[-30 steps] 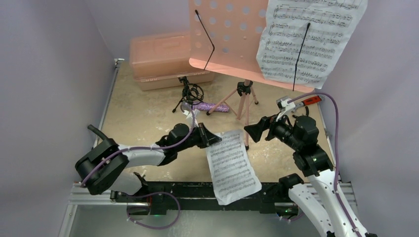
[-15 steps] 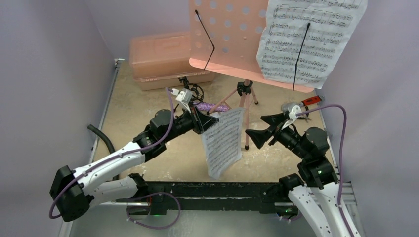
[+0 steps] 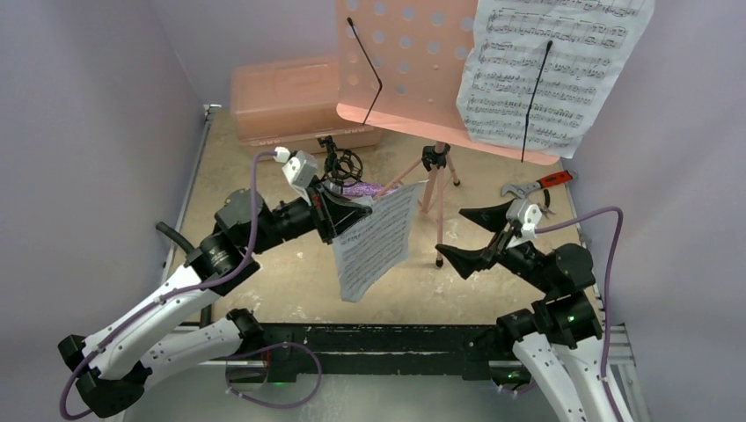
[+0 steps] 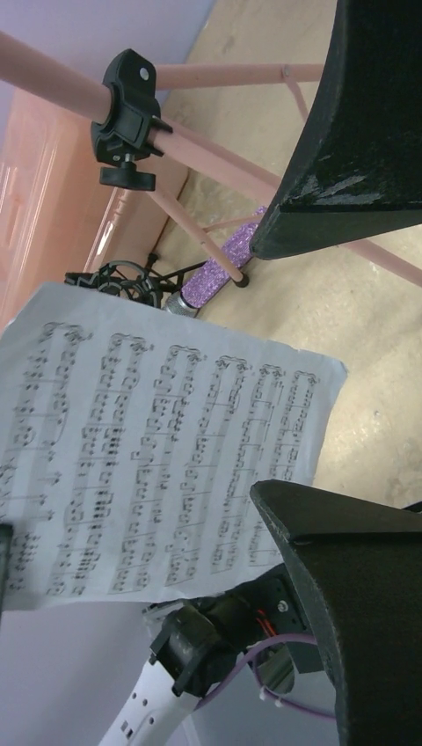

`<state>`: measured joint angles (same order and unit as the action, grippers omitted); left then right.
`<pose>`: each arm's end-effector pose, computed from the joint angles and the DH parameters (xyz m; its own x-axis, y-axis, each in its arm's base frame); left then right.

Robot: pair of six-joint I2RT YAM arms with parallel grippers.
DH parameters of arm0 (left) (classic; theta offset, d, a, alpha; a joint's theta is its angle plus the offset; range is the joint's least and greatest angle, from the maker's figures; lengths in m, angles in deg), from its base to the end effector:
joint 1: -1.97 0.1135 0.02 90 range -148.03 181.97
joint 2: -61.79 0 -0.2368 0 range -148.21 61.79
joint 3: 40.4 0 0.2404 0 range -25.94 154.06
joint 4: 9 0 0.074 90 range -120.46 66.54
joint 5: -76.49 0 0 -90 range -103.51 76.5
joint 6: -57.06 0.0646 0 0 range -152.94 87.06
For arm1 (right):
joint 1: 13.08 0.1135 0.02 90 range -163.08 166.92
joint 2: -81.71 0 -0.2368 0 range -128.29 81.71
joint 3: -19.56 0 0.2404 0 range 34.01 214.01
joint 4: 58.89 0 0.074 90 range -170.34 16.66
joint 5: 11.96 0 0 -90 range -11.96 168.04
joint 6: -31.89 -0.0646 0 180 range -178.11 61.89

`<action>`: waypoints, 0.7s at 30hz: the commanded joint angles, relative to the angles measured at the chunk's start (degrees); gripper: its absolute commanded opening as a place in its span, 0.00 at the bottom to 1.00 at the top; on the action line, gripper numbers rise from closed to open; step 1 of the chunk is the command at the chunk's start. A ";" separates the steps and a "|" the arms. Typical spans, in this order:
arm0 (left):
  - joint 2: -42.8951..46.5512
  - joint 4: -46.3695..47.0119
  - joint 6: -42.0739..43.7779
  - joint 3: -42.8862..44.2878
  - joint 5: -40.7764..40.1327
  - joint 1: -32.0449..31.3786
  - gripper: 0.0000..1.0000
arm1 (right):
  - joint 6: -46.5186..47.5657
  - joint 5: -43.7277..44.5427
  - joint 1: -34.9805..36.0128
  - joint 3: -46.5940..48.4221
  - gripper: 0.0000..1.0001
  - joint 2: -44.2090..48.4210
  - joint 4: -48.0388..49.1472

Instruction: Set up the instrument practice props

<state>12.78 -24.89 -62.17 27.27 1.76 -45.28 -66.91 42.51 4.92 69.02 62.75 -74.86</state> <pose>0.1427 -0.1794 0.3757 -0.4045 -0.2564 -0.8779 0.7900 0.3856 -0.4766 0.1080 0.0745 0.3442 0.1155 0.1684 -0.9789 -0.8137 0.5812 0.0040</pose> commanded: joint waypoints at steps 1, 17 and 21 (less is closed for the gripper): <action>3.03 -5.13 6.66 4.39 3.75 0.38 0.00 | 1.05 -3.20 0.02 -0.79 0.98 0.75 3.01; -1.57 4.66 1.78 7.88 15.87 0.36 0.00 | -1.21 -14.22 0.03 -1.64 0.98 -4.52 9.87; -1.85 7.28 0.92 7.91 16.36 0.31 0.00 | -1.13 -16.81 0.04 -1.27 0.96 -5.82 10.45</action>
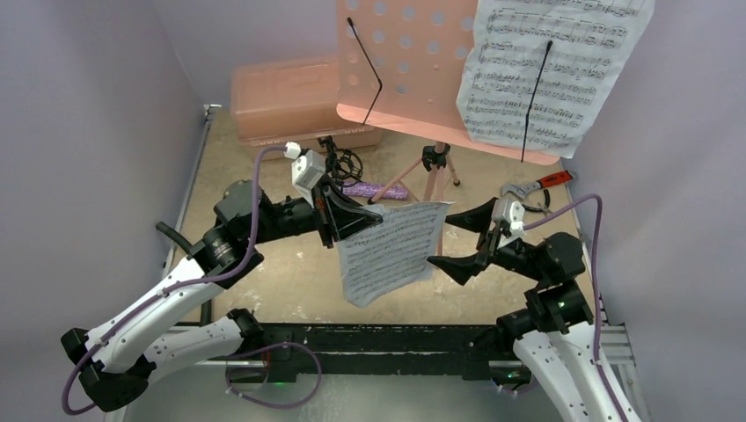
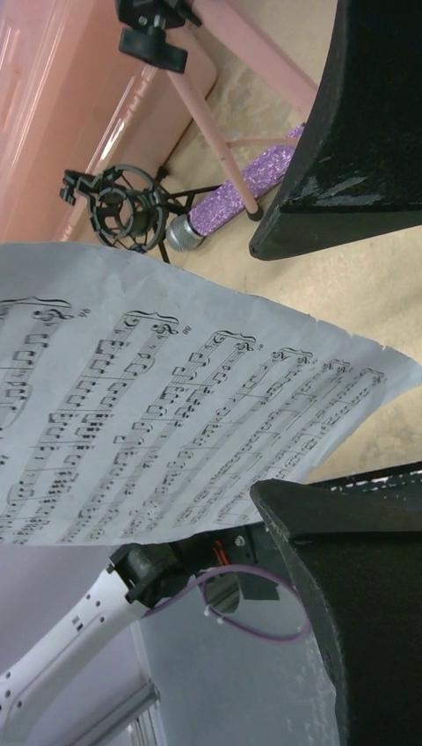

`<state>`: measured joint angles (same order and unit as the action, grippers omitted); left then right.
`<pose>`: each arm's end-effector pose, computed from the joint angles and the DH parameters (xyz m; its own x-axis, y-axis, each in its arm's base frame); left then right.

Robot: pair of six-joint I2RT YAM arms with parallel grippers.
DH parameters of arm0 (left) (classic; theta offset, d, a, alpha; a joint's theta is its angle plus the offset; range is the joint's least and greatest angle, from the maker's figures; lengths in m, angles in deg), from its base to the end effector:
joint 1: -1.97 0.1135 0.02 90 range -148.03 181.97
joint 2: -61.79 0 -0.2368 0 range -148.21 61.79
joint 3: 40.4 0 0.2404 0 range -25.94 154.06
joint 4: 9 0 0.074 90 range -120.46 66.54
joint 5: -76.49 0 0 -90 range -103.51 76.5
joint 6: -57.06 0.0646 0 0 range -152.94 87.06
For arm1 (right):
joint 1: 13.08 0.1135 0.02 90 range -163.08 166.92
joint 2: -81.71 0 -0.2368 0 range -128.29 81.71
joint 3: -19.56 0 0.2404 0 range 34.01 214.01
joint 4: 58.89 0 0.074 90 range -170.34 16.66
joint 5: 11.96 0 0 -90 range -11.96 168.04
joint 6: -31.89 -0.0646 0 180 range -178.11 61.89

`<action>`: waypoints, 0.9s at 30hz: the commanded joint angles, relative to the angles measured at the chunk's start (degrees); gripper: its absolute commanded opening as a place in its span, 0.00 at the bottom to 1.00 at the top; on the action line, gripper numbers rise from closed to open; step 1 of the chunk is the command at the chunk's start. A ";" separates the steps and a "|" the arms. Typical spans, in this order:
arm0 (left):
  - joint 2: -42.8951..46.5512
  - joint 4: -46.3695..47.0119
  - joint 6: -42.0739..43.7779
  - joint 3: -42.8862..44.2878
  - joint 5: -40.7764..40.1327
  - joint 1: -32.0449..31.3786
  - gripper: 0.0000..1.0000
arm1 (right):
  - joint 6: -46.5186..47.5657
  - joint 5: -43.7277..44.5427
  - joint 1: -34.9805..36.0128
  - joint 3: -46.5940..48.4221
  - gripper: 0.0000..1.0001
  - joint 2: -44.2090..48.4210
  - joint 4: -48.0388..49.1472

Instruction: Set up the instrument practice props

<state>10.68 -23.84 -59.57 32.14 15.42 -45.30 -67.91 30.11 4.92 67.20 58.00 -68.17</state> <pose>0.1296 -0.1863 0.4006 -0.3647 -0.1833 -0.9129 0.9011 0.1775 -0.3956 0.1149 0.0878 0.3359 0.0855 0.1477 -0.9853 -0.9180 0.3959 -0.0203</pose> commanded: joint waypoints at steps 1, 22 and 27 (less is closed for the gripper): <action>0.11 6.91 -2.13 3.03 2.71 0.36 0.00 | -0.17 -5.03 0.08 0.59 0.96 -1.32 3.98; -1.22 14.05 -5.31 3.14 2.74 0.35 0.00 | -11.50 -11.81 0.10 1.49 0.62 -7.50 18.15; -1.99 14.12 -5.34 3.75 3.42 0.39 0.00 | -13.09 -13.02 0.09 1.91 0.47 -9.09 20.58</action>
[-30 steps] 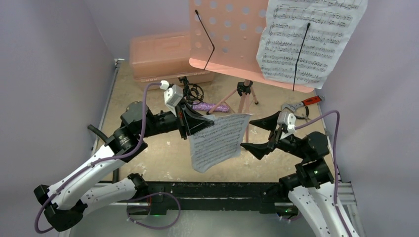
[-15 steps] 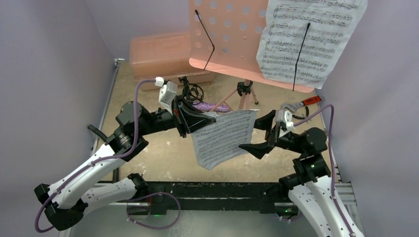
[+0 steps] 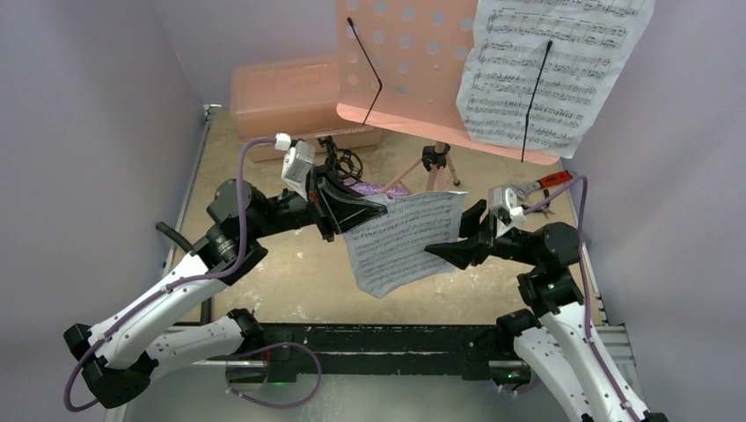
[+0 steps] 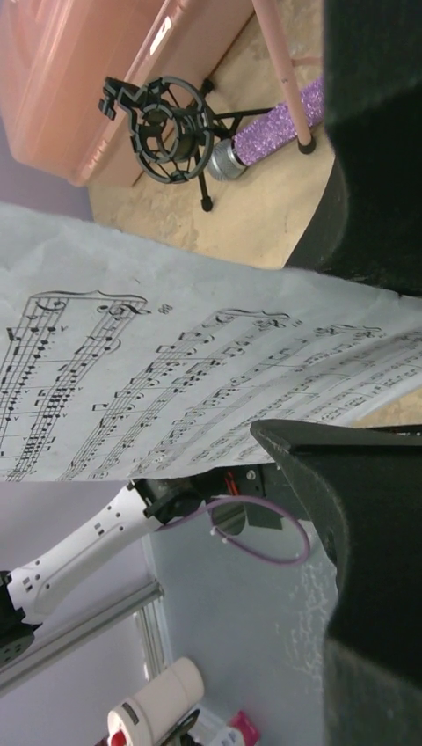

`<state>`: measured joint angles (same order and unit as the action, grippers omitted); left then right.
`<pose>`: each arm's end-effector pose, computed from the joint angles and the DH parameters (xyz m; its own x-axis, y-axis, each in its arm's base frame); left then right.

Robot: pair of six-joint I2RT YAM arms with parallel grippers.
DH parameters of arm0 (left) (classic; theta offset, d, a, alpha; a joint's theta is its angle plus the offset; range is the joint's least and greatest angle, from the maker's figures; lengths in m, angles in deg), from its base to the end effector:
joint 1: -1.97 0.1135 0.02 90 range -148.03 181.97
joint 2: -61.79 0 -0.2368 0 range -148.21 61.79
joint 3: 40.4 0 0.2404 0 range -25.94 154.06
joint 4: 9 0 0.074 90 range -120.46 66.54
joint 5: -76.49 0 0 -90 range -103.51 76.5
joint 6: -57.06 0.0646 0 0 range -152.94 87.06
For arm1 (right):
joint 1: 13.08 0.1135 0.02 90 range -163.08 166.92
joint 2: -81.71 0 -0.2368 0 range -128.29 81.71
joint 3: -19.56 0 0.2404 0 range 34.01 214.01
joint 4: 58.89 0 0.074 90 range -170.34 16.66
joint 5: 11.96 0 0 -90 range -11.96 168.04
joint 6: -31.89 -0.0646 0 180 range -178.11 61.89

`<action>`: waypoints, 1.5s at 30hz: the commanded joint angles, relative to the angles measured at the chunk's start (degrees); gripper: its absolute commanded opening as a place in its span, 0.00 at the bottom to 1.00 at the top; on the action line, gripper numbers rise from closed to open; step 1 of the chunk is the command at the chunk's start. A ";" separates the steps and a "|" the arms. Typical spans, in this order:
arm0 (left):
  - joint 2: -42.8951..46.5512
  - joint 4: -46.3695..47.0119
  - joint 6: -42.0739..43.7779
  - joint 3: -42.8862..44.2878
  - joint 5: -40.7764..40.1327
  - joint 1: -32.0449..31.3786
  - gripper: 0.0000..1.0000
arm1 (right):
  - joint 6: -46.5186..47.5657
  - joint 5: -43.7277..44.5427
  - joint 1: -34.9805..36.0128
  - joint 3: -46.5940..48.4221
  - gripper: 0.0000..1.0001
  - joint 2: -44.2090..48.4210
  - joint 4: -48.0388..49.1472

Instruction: Set up the instrument practice props

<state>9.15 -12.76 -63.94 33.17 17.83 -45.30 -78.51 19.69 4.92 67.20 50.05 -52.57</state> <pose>0.1275 -0.1875 0.4257 -0.3251 -0.2964 -0.8980 0.9300 0.0722 -0.3605 0.1251 0.0985 0.3449 0.0206 0.1990 -0.9798 -0.9799 0.1988 0.0197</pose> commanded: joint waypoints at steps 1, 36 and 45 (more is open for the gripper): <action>-0.53 3.13 -0.92 2.61 0.83 0.34 0.00 | -2.63 -2.89 0.10 2.02 0.45 -1.47 4.91; 0.91 -8.17 1.38 1.08 -19.49 0.42 0.88 | 0.23 2.79 0.09 4.65 0.00 -1.30 -3.59; 2.27 -19.63 -5.71 -3.48 -35.18 0.34 0.95 | 1.22 7.46 0.06 6.37 0.00 -1.31 -9.73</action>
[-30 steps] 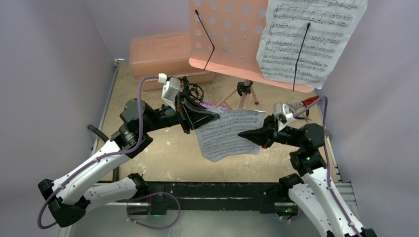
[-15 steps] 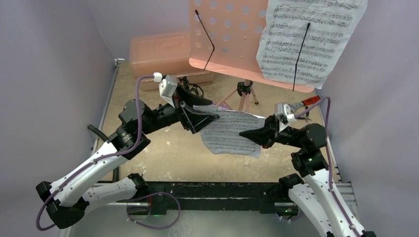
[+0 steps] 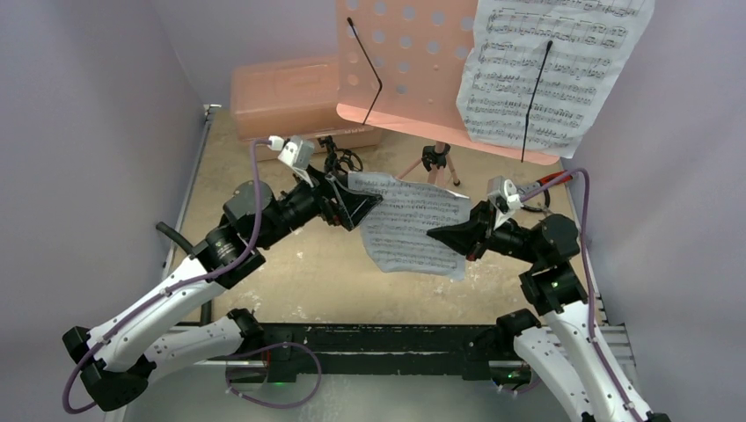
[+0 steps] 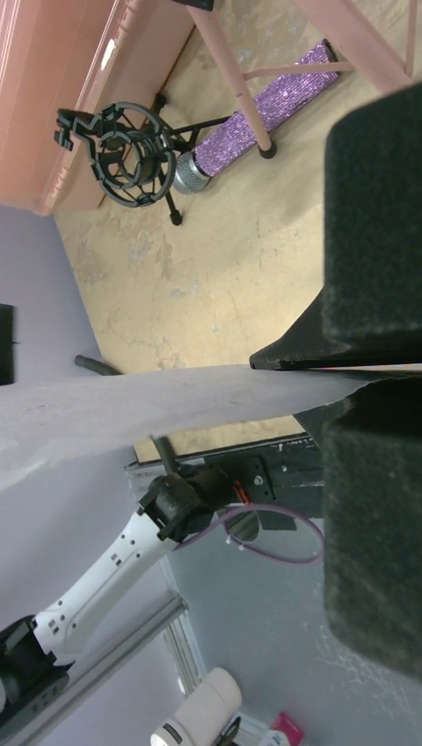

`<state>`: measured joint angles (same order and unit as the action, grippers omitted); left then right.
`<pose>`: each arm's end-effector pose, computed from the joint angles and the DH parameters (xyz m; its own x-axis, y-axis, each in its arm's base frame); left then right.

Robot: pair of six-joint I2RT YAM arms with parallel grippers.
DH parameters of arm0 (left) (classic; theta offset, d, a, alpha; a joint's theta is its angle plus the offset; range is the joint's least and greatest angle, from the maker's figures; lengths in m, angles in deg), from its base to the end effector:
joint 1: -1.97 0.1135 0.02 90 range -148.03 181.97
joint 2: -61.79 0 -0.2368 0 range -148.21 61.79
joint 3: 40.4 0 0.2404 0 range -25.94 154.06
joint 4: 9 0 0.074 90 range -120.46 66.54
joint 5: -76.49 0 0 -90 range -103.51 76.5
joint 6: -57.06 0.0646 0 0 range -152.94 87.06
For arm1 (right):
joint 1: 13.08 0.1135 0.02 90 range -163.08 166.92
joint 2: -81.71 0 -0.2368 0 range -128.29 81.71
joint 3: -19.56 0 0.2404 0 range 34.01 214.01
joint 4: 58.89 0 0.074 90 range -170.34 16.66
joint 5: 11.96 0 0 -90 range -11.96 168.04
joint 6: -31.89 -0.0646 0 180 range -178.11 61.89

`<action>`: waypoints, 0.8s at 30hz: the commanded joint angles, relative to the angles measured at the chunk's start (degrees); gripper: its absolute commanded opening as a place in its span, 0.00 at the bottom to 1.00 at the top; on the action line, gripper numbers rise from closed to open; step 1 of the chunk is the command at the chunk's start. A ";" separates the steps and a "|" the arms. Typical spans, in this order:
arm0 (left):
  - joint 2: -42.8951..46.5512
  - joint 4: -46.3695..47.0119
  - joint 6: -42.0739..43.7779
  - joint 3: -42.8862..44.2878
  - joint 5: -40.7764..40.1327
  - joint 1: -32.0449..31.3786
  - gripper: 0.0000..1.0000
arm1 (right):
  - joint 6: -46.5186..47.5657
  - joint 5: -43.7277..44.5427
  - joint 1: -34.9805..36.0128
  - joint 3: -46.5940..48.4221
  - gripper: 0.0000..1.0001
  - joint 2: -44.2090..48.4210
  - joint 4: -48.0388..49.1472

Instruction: Set up the instrument practice props

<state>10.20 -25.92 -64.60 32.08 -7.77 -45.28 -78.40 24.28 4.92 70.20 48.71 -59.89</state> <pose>0.1551 -0.1773 0.3943 -0.3790 -0.3593 -0.8528 0.7042 0.4858 -0.5177 0.1342 0.0984 0.3474 -0.0628 0.1952 -0.9788 -0.9551 0.2727 0.1156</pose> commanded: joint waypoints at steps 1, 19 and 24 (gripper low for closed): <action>1.74 -7.82 -6.60 -3.61 -11.65 0.32 0.96 | 1.37 3.73 0.09 3.76 0.00 0.11 -3.67; 8.20 -27.77 -22.60 -20.06 -20.73 0.37 1.00 | 1.59 19.46 0.04 10.61 0.00 1.19 -20.92; 5.65 -30.14 -24.65 -21.25 -18.58 0.38 1.00 | 2.21 21.17 0.08 13.55 0.00 -1.35 -24.65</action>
<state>17.17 -54.13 -86.06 11.64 -27.42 -45.26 -76.35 41.74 4.92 80.01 49.09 -80.56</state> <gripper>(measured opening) 0.994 0.004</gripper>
